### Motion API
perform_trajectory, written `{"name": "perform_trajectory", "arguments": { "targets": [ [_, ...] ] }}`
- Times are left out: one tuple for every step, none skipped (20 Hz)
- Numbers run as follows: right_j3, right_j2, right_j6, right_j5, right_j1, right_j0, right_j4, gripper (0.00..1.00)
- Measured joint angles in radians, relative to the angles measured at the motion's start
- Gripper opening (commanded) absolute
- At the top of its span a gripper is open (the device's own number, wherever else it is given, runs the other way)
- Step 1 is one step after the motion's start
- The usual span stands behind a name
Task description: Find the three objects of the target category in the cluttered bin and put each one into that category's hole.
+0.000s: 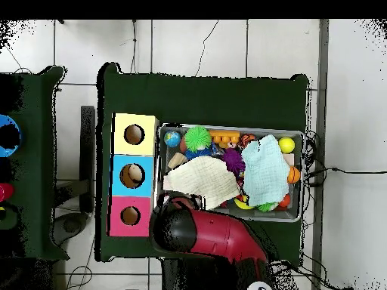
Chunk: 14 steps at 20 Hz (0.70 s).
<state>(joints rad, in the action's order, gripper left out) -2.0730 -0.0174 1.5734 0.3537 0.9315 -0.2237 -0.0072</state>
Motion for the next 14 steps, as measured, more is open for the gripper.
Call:
{"name": "perform_trajectory", "arguments": {
  "targets": [
    [0.0,0.0,0.0,0.0,0.0,0.0,0.0,1.0],
    [0.0,0.002,0.0,0.0,0.001,0.001,0.0,1.0],
    [0.0,0.003,0.0,0.0,0.001,0.002,0.0,1.0],
    [0.0,0.003,0.0,0.0,0.003,0.001,0.0,1.0],
    [0.0,0.003,0.0,0.0,0.005,0.0,0.0,1.0],
    [0.0,0.003,0.0,0.0,0.006,-0.001,0.0,1.0],
    [0.0,0.003,0.0,0.0,0.007,-0.003,0.0,1.0],
    [0.0,0.003,0.0,0.0,0.009,-0.01,0.0,1.0],
    [0.0,0.003,0.0,0.0,0.009,-0.017,0.0,1.0],
    [0.0,0.002,0.0,0.0,0.009,-0.027,0.0,1.0],
    [0.0,0.001,0.0,0.0,0.009,-0.036,0.0,1.0],
    [0.001,0.0,0.0,0.0,0.007,-0.049,0.0,1.0],
    [0.004,-0.002,0.0,0.0,0.004,-0.062,0.0,1.0],
    [0.006,-0.004,0.0,0.0,0.001,-0.076,0.0,1.0]
  ]
}}
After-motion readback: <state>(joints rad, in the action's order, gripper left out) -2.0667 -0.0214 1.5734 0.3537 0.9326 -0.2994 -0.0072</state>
